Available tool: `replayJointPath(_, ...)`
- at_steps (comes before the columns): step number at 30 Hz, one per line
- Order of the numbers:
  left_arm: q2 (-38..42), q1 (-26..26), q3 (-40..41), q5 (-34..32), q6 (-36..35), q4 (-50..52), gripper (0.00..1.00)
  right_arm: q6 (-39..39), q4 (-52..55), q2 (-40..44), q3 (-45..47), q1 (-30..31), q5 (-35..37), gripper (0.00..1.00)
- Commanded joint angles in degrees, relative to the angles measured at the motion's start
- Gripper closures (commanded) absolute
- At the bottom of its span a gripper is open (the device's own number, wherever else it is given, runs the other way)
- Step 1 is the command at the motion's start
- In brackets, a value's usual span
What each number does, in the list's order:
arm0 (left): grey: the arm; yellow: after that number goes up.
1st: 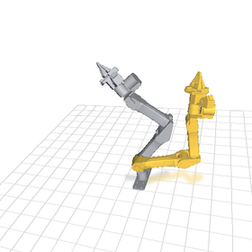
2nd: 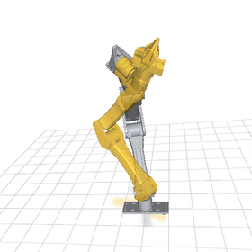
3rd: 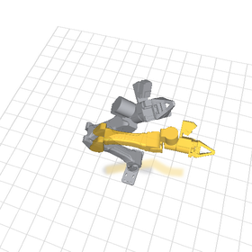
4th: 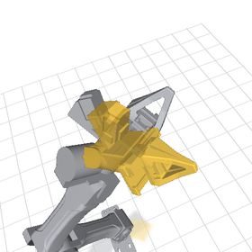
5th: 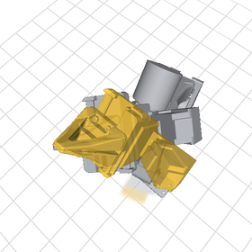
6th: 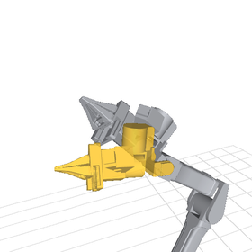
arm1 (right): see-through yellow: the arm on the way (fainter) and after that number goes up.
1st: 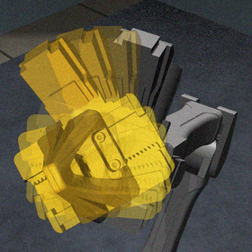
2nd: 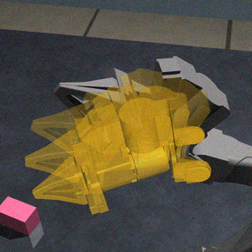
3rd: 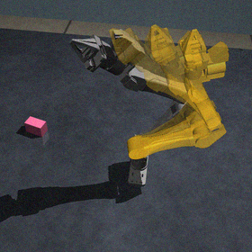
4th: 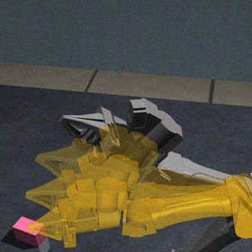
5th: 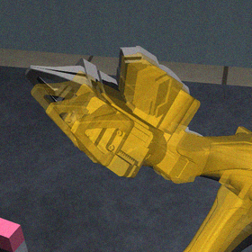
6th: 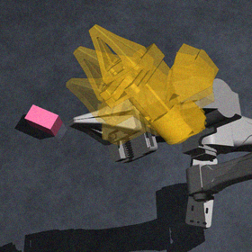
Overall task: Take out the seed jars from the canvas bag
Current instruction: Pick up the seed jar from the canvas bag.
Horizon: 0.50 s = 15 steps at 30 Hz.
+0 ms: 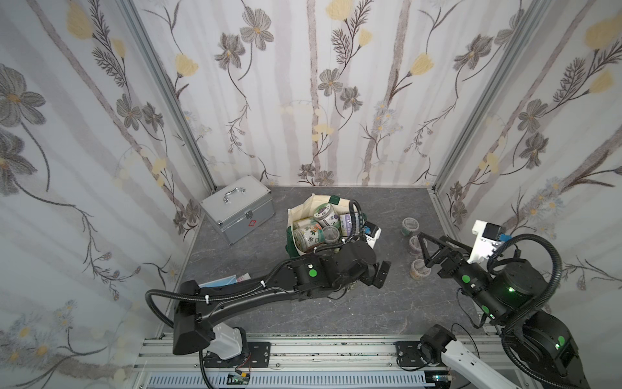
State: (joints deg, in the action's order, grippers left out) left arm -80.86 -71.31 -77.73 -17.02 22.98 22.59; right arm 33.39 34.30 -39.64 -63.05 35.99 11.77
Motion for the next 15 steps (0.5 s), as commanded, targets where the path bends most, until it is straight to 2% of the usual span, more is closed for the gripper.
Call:
replayJointPath(1,6.95,4.11,6.03,1.62,3.90,0.23,0.00,0.38,-5.75,-3.88,1.20,-0.04,-7.76,0.00)
replayJointPath(5,17.79,10.41,14.77,5.92,6.87,1.77,0.00,0.63,-9.74,-11.46,1.94,0.30,-14.56,0.00)
replayJointPath(8,22.55,15.86,17.88,8.58,8.40,6.01,0.00,0.35,-12.11,-17.13,1.19,1.65,-16.85,0.00)
replayJointPath(11,26.21,20.13,19.81,9.54,9.23,10.04,0.00,-2.70,-12.22,-23.76,-2.47,5.29,-15.76,0.00)
replayJointPath(15,31.39,26.05,22.97,11.89,10.89,12.49,0.00,-12.34,-6.45,-34.60,-12.11,12.05,-9.11,0.00)
